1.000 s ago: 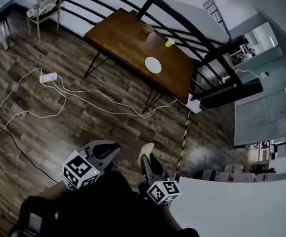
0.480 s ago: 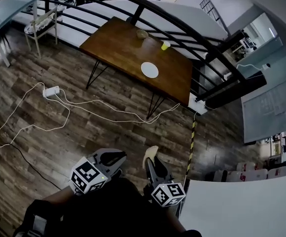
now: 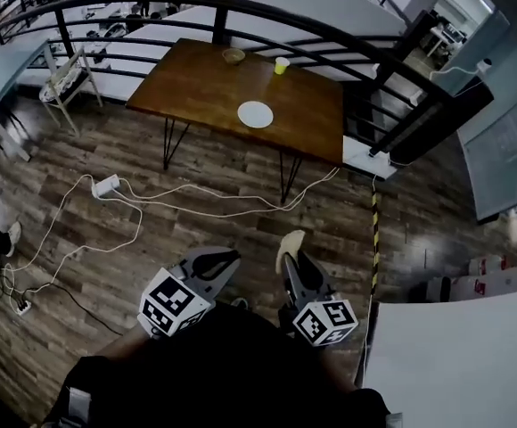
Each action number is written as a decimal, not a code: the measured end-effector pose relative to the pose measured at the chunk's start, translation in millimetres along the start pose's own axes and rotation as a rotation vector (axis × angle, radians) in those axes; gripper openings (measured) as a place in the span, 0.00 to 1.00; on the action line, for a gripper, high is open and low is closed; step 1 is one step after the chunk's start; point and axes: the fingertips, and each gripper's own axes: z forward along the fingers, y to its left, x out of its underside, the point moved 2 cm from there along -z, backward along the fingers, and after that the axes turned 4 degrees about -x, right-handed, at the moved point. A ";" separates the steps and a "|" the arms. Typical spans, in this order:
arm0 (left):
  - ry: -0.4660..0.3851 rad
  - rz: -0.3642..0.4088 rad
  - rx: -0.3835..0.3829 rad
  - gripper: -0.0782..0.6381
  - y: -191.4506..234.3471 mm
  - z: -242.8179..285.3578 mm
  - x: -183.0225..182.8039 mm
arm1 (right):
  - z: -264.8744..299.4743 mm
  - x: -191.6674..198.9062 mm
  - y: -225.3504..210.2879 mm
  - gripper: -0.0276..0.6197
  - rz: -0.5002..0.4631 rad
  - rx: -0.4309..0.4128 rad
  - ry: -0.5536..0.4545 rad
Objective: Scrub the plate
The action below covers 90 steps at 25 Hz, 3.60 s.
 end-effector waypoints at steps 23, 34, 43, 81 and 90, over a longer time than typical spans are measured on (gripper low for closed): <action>0.153 -0.079 -0.016 0.16 6.2 130.7 16.6 | 41.7 5.5 -111.0 0.23 0.075 -0.103 0.102; 0.115 -0.054 0.159 0.16 118.0 189.6 -29.9 | 138.8 -38.4 -145.8 0.23 0.063 0.095 0.071; 0.105 -0.231 0.213 0.16 243.9 194.2 -33.0 | 243.4 -43.0 -136.7 0.23 0.063 0.176 0.152; 0.013 -0.403 -0.130 0.16 467.0 320.5 -93.7 | 493.3 -120.5 -274.0 0.23 0.114 -0.038 0.280; 0.122 -0.277 -0.159 0.16 458.0 438.5 -131.0 | 538.9 -115.2 -374.9 0.23 0.061 -0.134 0.372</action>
